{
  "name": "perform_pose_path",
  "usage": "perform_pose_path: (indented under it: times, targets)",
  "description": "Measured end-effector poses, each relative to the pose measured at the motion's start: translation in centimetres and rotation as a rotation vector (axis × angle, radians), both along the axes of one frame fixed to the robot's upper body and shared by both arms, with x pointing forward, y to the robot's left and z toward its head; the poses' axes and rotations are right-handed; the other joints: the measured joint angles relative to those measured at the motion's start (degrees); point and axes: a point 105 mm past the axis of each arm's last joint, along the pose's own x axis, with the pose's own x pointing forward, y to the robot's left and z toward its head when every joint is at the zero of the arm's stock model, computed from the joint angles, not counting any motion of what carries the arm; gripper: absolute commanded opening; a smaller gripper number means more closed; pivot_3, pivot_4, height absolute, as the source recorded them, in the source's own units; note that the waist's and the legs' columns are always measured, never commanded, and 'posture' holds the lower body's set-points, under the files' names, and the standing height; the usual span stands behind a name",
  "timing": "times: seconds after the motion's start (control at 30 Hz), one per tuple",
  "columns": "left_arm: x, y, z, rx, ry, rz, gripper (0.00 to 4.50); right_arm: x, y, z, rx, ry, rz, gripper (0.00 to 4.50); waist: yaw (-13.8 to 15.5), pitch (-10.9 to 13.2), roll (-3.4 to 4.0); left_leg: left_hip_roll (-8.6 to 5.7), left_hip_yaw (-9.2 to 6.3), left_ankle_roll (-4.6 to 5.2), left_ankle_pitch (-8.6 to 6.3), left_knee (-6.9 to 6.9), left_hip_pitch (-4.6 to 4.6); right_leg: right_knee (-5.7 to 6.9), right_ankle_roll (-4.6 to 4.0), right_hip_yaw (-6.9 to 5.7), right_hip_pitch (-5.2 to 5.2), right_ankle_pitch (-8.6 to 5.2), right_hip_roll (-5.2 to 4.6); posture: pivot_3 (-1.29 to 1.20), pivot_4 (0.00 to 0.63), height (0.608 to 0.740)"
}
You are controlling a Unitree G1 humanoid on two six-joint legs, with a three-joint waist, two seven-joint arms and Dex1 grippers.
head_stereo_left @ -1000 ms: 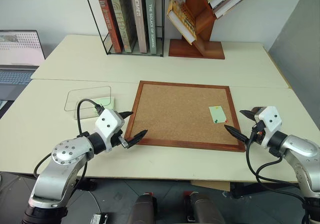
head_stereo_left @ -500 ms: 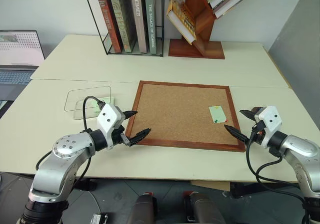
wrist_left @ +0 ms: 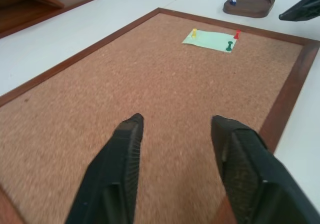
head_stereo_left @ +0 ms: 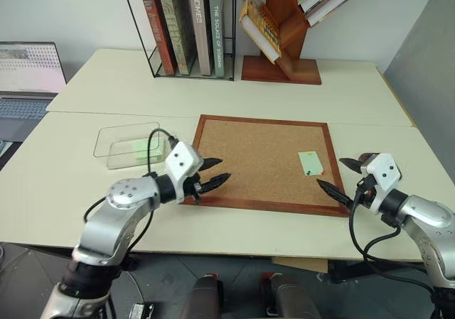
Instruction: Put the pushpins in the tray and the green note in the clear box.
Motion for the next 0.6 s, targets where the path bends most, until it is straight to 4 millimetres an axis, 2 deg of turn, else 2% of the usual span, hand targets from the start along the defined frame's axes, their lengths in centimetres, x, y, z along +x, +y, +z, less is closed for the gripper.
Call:
perform_pose_path:
  times: [0.1,0.13,0.27,0.4,0.5,0.6]
  targets:
    - [0.8,-1.2,-0.4,0.003,0.005,-0.029,0.93,-0.1,0.1,0.0,0.003,0.001,-0.006,4.5,0.01,0.0,0.0,-0.01,0.01,0.0,0.0,0.0,-0.01,-0.01,0.04,0.0,0.0,0.02,0.0,0.0,0.15,0.74]
    - [1.2,-1.6,-0.5,0.003,0.006,-0.036,0.62,-0.1,0.2,-0.1,0.007,0.004,-0.005,4.5,0.0,0.0,0.0,-0.01,0.0,0.0,0.0,0.0,-0.01,-0.02,0.05,0.0,0.0,0.03,0.01,0.0,0.15,0.74]
    - [2.1,-2.9,-1.0,-0.004,0.013,-0.066,0.03,-0.2,0.3,-0.2,0.009,0.013,-0.007,4.5,0.0,0.0,0.0,-0.02,0.01,0.0,0.0,0.01,-0.01,0.0,0.05,-0.01,0.0,0.03,0.02,0.0,0.15,0.74]
    - [3.2,-5.0,-1.9,-0.016,0.025,-0.1,0.03,0.0,0.6,-0.1,0.015,0.015,0.0,4.5,-0.02,0.0,0.0,-0.04,0.05,0.0,0.0,0.03,-0.01,0.0,0.09,0.02,0.0,0.05,0.03,0.0,0.15,0.74]
    - [3.9,-5.9,-2.5,-0.029,0.038,-0.103,0.03,0.5,1.5,0.4,0.021,-0.003,0.028,4.5,-0.19,0.0,0.0,-0.02,0.05,0.01,0.0,0.03,0.0,0.01,0.13,0.03,-0.01,0.08,0.04,0.0,0.15,0.74]
    - [4.8,-6.0,-3.7,-0.011,0.057,-0.084,0.03,1.4,2.1,0.4,0.036,-0.003,0.032,4.5,-0.15,-0.01,0.01,-0.02,0.04,0.01,0.0,0.03,0.0,0.03,0.12,0.0,-0.02,0.08,0.09,0.0,0.15,0.74]
